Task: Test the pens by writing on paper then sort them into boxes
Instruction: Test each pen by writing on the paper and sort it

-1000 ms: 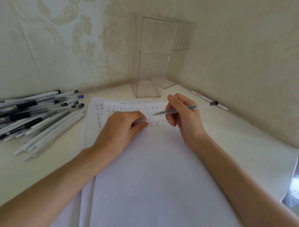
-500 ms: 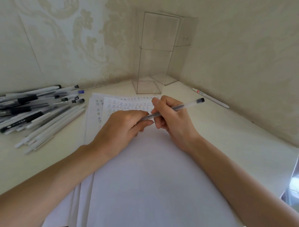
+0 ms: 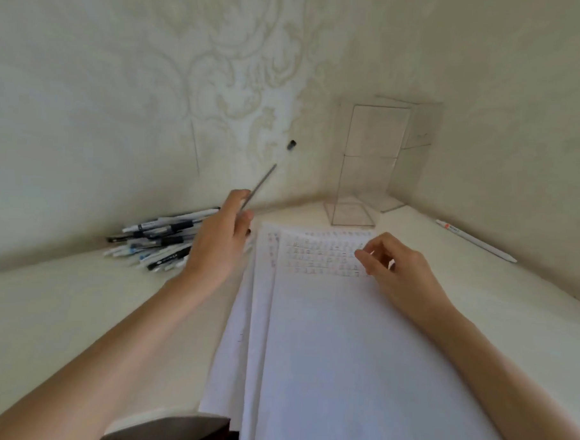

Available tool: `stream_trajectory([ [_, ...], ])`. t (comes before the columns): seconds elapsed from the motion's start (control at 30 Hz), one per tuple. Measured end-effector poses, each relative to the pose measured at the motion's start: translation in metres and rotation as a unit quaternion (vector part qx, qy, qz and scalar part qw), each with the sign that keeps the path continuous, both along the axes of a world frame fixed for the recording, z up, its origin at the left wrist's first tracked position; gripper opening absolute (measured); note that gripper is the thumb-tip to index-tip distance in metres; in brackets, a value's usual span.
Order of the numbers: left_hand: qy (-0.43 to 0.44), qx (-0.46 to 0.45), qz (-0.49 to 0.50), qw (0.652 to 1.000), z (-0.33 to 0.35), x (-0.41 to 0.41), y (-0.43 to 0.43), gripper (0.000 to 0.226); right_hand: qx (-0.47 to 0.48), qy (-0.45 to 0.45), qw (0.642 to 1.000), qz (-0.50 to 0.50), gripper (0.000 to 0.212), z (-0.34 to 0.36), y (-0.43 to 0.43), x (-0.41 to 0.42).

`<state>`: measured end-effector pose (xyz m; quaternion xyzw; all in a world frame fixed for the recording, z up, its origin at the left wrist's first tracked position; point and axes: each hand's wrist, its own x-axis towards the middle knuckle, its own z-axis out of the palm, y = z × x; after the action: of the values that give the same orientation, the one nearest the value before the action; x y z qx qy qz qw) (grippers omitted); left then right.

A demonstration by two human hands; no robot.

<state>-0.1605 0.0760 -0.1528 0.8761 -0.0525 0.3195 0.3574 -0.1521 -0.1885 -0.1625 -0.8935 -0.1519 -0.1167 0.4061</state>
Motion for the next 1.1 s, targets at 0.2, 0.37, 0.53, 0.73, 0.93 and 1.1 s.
stream_trajectory([
  [0.2, 0.050, 0.194, 0.199, 0.959, 0.014, -0.003, 0.075, 0.033, -0.063, -0.005, 0.998, 0.021, 0.017, -0.002, 0.003, 0.000],
  [0.37, 0.060, 0.258, 0.278, 0.924, 0.008, -0.001, 0.076, 0.026, -0.052, -0.003, 0.998, 0.028, 0.019, -0.003, 0.002, 0.000],
  [0.53, -0.043, 0.284, 0.150, 0.946, 0.010, 0.001, 0.026, 0.020, -0.048, 0.009, 0.998, 0.031, 0.021, 0.000, 0.002, -0.002],
  [0.73, 0.040, 0.211, -0.159, 0.964, -0.009, 0.001, -0.089, 0.025, -0.044, -0.046, 0.996, -0.069, 0.018, 0.003, -0.024, 0.011],
  [0.93, 0.125, 0.268, -0.279, 0.914, -0.032, 0.013, -0.128, 0.082, -0.181, -0.047, 0.951, -0.246, 0.028, -0.006, -0.090, 0.053],
  [1.1, 0.133, 0.248, -0.288, 0.915, -0.037, 0.015, -0.123, 0.079, -0.268, 0.028, 0.914, -0.304, 0.040, -0.016, -0.117, 0.071],
])
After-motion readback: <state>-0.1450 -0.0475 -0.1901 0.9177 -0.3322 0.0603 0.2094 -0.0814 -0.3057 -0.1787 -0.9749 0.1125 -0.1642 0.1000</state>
